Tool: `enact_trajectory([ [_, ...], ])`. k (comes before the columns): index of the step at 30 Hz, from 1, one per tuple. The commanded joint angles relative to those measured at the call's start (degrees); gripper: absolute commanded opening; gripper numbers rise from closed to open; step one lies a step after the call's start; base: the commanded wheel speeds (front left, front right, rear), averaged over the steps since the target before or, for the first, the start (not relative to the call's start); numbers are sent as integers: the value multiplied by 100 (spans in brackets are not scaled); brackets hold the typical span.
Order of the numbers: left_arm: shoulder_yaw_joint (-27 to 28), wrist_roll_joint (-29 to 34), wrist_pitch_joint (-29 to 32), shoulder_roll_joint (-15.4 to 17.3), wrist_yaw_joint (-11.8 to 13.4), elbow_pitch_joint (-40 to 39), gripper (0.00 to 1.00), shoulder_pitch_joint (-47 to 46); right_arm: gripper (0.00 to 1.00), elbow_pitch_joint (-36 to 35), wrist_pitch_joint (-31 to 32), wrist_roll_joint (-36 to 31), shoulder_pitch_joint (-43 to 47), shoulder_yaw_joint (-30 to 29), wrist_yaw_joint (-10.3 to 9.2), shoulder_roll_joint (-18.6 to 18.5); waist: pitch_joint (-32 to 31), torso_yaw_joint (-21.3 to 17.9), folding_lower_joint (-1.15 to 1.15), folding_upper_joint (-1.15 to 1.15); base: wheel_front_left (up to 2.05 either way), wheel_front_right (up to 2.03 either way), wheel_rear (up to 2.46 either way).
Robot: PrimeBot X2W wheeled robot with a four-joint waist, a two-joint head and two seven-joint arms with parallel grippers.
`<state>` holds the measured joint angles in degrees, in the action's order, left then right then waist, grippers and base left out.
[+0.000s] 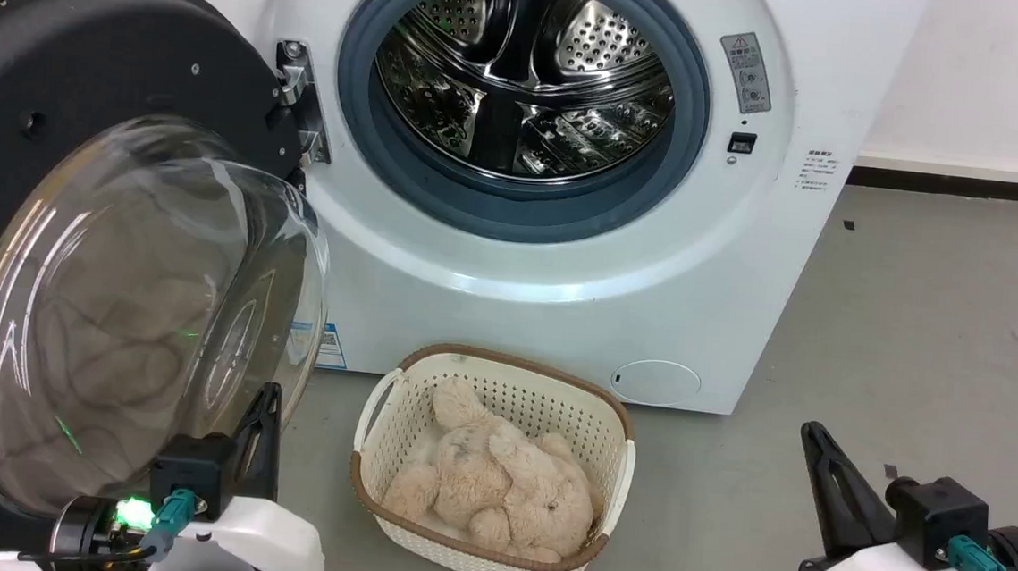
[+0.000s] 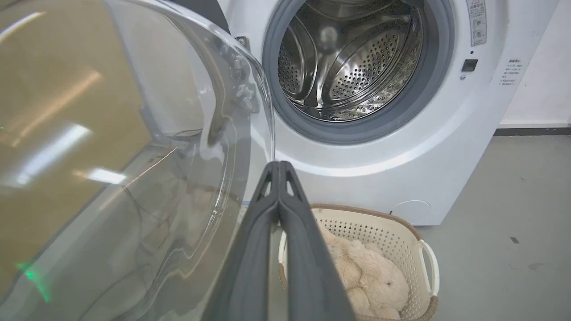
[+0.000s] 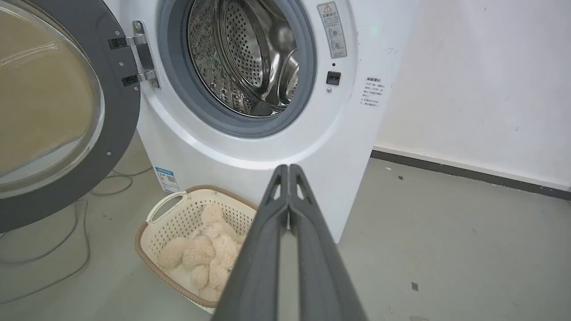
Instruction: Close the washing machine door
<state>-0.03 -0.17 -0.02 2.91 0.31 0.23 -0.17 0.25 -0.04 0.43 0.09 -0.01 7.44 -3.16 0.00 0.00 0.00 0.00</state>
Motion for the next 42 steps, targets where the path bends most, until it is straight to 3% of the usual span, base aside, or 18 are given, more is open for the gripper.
enact_trajectory([
  [1, 3, 17, 2, -3, -31, -23, 0, 17, 0, -25, 4, -43, -9, 1, 5, 28, 0, 0, 0, 0, 0, 0, 0],
  [26, 3, 17, 2, -3, -31, -23, 0, 17, 0, -25, 4, -43, -9, 1, 5, 28, 0, 0, 0, 0, 0, 0, 0],
  [27, -3, 0, -1, -2, 2, 2, 100, 0, 100, 1, -1, 4, 0, -2, 0, 0, 0, 0, 0, 0, 0, 0, 0],
  [40, -55, -8, -130, -2, 158, 23, 100, -19, 100, 24, -130, 112, -19, -120, 0, 2, 14, 7, 0, 0, 0, 0, 0],
  [42, -66, -5, -153, -1, 186, 23, 22, -24, 100, 25, -153, 133, -21, -141, 0, 3, 15, 13, 0, 0, 0, 0, 0],
])
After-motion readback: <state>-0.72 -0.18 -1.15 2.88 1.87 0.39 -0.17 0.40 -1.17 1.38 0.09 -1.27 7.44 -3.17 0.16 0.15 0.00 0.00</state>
